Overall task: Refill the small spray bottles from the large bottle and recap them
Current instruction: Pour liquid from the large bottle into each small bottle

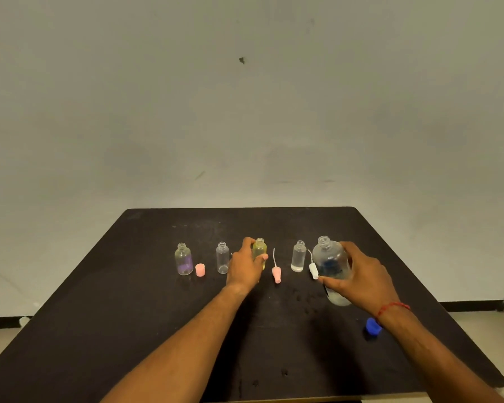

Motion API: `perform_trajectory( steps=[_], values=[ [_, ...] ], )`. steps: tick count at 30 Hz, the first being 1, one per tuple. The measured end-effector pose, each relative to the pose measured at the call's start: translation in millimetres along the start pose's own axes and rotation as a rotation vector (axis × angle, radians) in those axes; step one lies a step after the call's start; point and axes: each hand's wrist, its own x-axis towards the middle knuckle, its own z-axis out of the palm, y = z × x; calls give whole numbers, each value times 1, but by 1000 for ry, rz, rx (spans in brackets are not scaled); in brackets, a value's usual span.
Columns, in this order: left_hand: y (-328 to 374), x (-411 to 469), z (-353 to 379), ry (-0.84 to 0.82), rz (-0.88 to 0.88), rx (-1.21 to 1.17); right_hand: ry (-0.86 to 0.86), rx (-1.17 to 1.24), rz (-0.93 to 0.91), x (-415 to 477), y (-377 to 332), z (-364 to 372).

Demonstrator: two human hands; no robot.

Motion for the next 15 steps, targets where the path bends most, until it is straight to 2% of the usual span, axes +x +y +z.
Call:
perform_trajectory(
  steps=[15],
  values=[
    [-10,9,10,-27,-58,-12,-7,17,49,2,12,0]
  ],
)
